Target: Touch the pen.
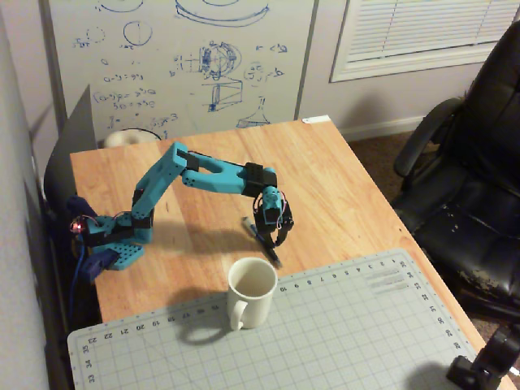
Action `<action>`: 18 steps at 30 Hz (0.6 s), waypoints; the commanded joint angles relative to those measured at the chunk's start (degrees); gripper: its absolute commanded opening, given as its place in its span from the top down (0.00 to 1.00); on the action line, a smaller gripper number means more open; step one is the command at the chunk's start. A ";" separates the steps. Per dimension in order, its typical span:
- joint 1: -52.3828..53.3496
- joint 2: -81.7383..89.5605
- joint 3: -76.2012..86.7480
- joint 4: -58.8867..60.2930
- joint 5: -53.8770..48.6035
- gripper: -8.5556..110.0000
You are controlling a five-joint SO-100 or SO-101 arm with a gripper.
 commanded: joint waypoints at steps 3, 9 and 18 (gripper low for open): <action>-0.44 1.76 -3.69 0.00 -0.35 0.92; 0.00 2.20 -4.04 0.00 -0.35 0.92; 2.20 2.20 -3.60 0.00 -0.44 0.92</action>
